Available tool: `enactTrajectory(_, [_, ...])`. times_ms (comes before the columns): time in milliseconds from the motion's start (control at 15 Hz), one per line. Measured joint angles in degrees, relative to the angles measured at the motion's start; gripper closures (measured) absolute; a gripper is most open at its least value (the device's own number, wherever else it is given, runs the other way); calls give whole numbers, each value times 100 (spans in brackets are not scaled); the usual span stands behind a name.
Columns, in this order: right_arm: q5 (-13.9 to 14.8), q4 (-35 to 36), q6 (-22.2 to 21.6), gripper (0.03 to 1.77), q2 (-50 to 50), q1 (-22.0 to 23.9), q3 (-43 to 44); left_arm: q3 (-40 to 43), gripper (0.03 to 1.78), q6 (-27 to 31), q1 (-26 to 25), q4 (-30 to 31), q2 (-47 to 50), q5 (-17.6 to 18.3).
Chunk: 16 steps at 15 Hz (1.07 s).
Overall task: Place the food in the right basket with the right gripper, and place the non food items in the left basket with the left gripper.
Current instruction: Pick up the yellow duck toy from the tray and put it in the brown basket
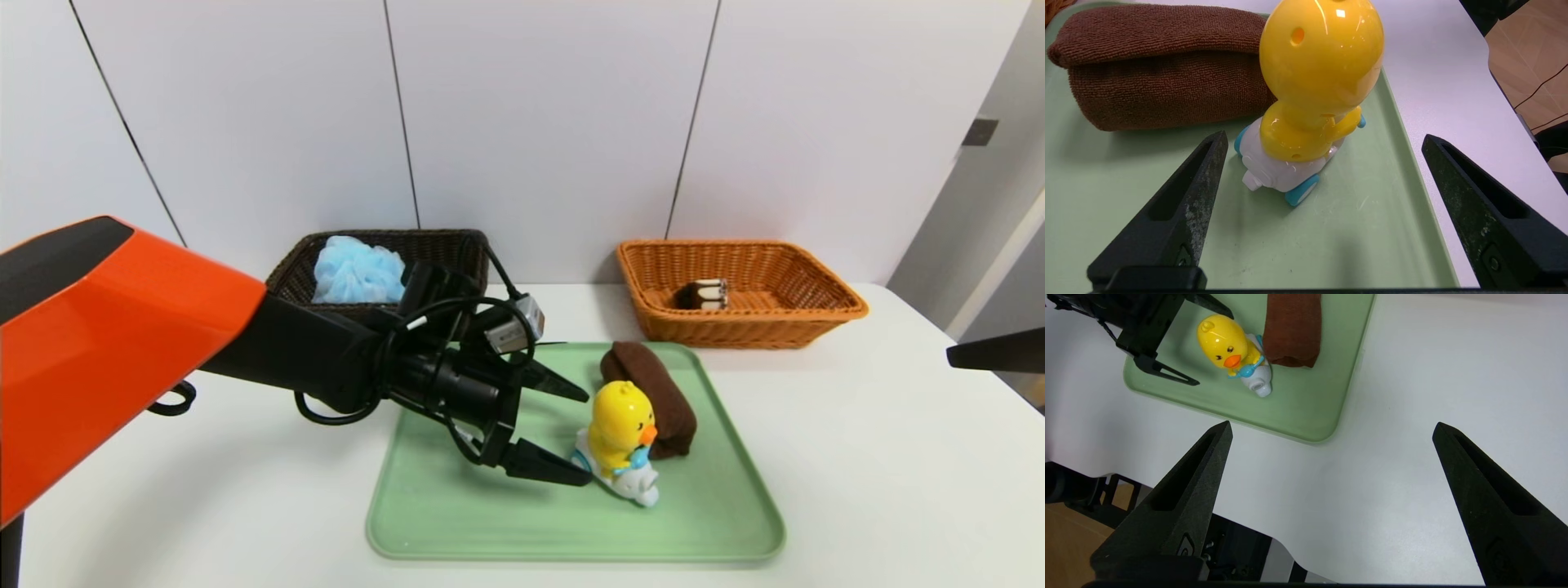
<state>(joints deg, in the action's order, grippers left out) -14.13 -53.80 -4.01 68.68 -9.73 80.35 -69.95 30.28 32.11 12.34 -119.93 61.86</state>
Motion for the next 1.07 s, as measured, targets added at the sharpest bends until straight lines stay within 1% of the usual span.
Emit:
enactTrajectory(533, [-11,-4,-12,11,-93,0,-23,-455,12,89,138,0,-444,0])
enactTrajectory(667, [-12,-4,-10,11,-94,0,-23,-511,12,199,146,-7,-527,-4])
enactTrajectory(1067, [-26,2,-17,11,-90,0,-78,-612,12,213,215,9,-733,-30])
